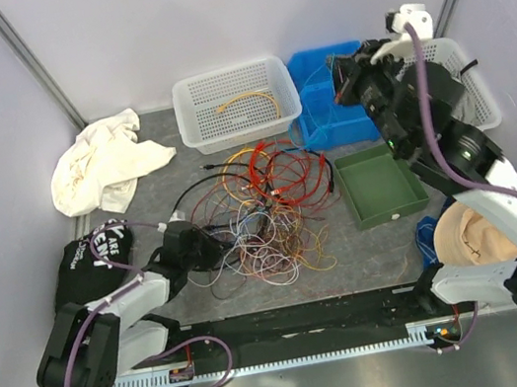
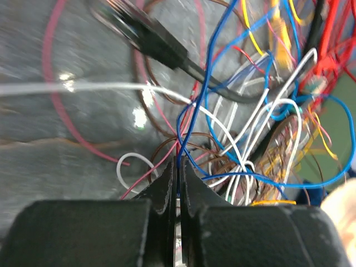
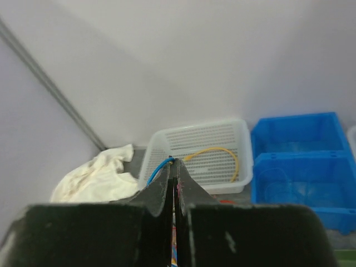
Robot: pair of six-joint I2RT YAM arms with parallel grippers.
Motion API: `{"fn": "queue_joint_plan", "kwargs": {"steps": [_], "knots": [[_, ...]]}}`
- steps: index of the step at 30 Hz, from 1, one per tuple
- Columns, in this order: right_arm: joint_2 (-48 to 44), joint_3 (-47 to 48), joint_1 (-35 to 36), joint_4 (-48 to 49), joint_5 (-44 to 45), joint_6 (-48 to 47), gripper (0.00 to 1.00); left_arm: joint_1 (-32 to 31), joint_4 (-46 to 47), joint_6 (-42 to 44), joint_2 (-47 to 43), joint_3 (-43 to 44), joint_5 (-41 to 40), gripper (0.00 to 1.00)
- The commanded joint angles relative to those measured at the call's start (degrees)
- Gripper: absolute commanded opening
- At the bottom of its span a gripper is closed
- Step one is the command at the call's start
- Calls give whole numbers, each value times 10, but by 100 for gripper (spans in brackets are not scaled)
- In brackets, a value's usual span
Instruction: Untangle the cables
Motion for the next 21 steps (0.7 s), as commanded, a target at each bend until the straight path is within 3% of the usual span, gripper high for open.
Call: {"fn": "queue_joint_plan", "kwargs": {"steps": [1,8,16,21], "knots": [[75,-21,-121,9,-44,40,0,-5,10,18,-36,16,85,2],[193,5,-244,46,-70,109,0,-12,-69,55,-160,37,49,2],[321,74,-291,49,-64,102,0,-13,-177,88,-278,77,-16,2],[363,64,-320,51,-66,104,0,-13,-206,100,-330,87,-46,2]]}}
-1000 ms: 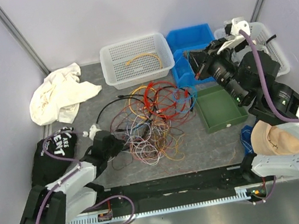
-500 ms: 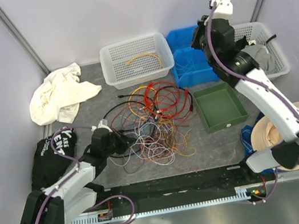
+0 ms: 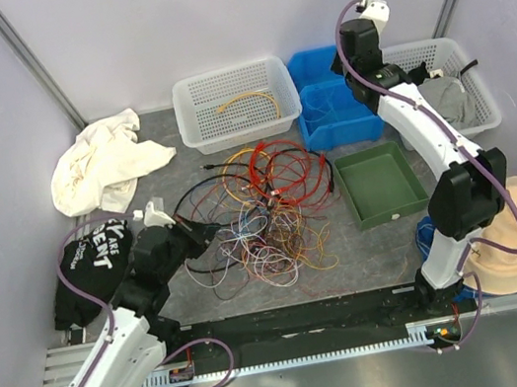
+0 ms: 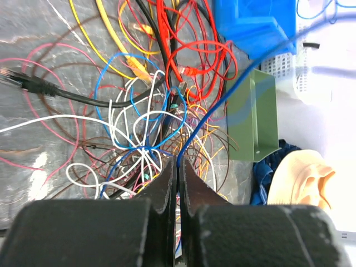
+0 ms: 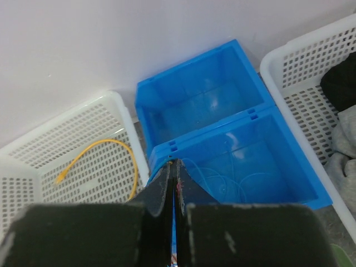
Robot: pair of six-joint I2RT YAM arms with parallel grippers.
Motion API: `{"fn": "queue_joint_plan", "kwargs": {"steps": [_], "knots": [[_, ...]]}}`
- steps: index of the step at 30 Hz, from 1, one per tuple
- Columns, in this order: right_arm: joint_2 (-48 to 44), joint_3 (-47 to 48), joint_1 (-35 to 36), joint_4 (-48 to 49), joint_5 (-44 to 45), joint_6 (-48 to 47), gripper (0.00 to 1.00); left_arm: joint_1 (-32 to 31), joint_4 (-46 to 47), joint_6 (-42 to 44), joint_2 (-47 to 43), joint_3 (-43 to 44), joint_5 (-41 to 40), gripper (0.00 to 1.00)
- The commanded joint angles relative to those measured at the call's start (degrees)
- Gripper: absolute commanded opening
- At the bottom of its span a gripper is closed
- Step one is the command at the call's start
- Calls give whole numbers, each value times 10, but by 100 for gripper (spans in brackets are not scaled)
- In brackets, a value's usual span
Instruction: Untangle the cables
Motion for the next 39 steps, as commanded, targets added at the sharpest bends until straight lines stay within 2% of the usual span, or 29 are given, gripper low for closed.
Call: {"fn": "queue_joint_plan", "kwargs": {"steps": [1,9,10,11,14,17,20,23,24,28,30,31,33,35,39], "knots": [[24,13,-21,24,-4,8,0,-2,-49,38,-30,26,-45,2],[62,-13,-63,35,-28,9,0,-2,-49,37,-16,29,-45,2],[62,-12,-63,33,-30,7,10,-2,-49,37,-14,29,-45,2],[60,-14,-63,36,-33,9,34,-2,-46,36,-13,32,-44,2],[38,-27,-54,46,-38,18,64,-2,-44,36,-16,38,-58,2],[9,-41,-37,47,-39,31,77,-2,-42,37,-16,51,-60,2],[-41,-77,-13,46,-41,55,81,-2,-43,42,-14,71,-57,2],[-102,-145,28,68,-65,63,82,-2,-43,46,-9,98,-55,2],[-121,-193,41,80,-75,65,82,-2,-43,47,-7,105,-55,2],[-231,-350,124,230,-160,74,79,-2,-44,60,6,165,-53,2],[-286,-429,143,285,-242,81,79,-2,-44,71,16,187,-54,2],[-301,-448,161,325,-268,86,78,-2,-47,75,20,207,-54,2],[-335,-492,181,354,-333,81,77,-3,-46,81,27,227,-53,2],[-365,-511,217,371,-361,66,76,-2,-45,83,39,256,-50,2],[-394,-541,298,403,-364,29,76,-3,-44,84,66,293,-25,2]]}}
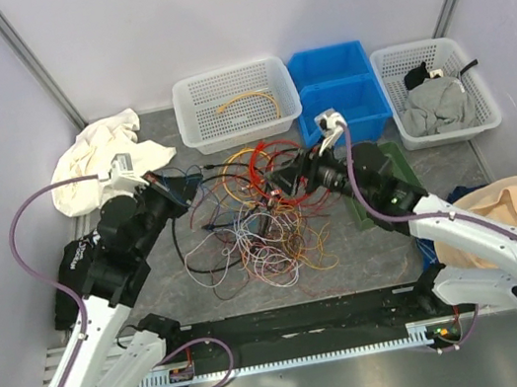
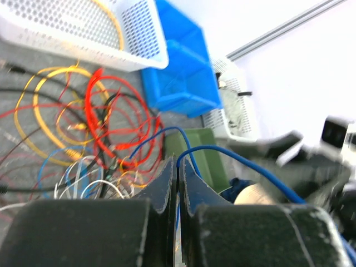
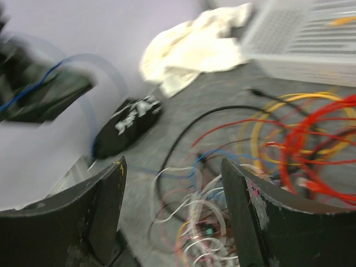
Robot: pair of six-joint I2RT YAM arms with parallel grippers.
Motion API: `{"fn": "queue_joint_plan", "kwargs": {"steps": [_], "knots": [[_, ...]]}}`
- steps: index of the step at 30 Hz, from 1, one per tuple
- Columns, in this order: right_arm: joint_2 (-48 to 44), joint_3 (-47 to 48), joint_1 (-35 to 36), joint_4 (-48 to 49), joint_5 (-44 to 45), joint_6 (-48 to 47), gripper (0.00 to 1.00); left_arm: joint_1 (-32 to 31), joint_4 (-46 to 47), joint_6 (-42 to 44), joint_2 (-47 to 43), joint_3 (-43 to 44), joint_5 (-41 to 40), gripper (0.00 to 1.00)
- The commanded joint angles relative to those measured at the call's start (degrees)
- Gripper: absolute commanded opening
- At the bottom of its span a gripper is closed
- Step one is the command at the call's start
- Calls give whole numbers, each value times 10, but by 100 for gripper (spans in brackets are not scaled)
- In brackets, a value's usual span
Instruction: Untangle the cables
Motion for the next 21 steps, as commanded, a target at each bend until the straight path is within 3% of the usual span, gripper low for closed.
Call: {"fn": "queue_joint_plan", "kwargs": {"steps": [1,10,21], "knots": [[-33,-12,90,105,-60,-41,76,-3,11,27,33,54,28,2],[75,26,183,182,-51,-60,76,-6,35,2,58,70,71,2],[186,62,190,256,12,-61,68,-8,34,3,50,69,72,2]]}}
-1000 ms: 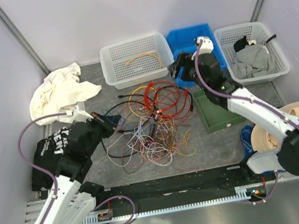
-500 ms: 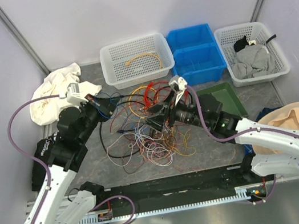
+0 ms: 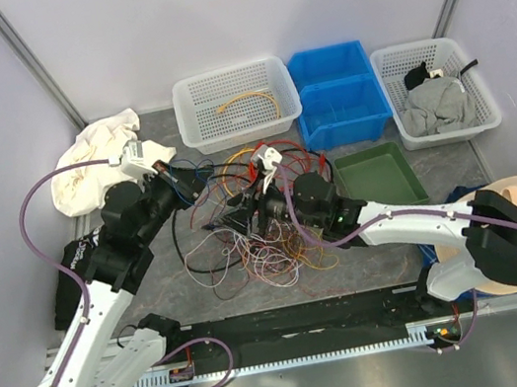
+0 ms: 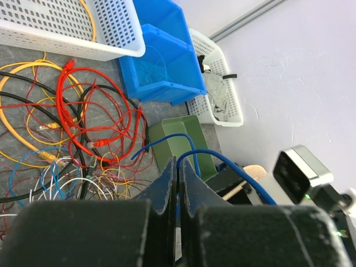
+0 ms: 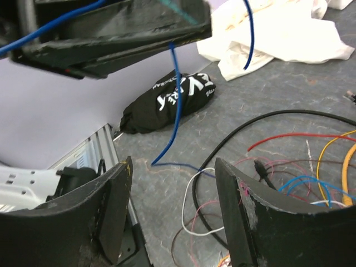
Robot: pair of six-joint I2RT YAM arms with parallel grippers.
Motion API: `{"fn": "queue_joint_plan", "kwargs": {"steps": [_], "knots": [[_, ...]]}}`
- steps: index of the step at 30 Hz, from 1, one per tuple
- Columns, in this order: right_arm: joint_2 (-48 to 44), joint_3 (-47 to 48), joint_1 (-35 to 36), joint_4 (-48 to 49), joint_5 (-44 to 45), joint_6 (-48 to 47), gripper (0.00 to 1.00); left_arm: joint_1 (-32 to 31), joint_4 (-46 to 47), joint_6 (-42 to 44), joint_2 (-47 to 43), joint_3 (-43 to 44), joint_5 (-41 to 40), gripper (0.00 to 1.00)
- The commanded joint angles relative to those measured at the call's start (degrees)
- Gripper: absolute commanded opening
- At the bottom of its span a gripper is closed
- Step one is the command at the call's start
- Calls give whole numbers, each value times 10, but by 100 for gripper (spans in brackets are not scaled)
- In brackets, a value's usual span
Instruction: Untangle the cables
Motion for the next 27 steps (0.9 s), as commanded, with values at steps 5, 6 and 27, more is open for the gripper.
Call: {"fn": "queue_joint_plan", "kwargs": {"steps": [5,6,27], "knots": [[42,60,3,97,35,17,15,-3,20,8,-13,16,7,2],[36,56,3,97,41,16,0,-3,17,12,-17,15,2,2],[-47,379,-280,-366,285,-59,0,-3,-80,-42,-129,-129,-133,100]]}}
